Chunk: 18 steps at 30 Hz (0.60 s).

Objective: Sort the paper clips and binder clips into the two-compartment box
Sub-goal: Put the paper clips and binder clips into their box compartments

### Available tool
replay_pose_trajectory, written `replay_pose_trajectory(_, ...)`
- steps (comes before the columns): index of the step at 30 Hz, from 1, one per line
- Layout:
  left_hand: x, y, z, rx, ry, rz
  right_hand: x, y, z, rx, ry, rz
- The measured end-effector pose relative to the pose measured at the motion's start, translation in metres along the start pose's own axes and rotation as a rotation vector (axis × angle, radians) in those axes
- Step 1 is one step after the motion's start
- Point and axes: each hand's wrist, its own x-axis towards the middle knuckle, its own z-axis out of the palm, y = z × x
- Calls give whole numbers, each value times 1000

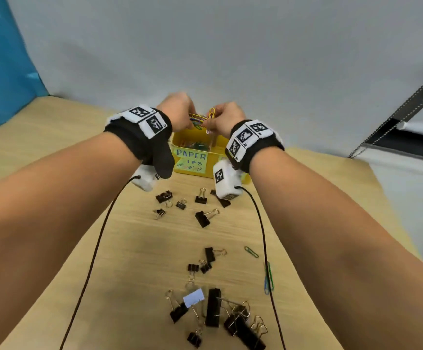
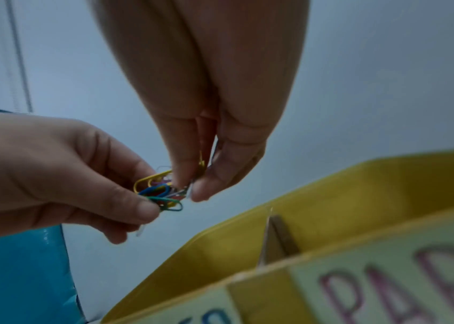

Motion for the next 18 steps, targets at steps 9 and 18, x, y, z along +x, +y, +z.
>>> replay_pose_trajectory(9, -1, -20, 1, -12, 154, -62, 10, 6, -4, 163, 54, 63)
replay_pose_trajectory(18, -86, 57, 92, -8, -622, 357, -126, 104, -7, -461, -525, 250)
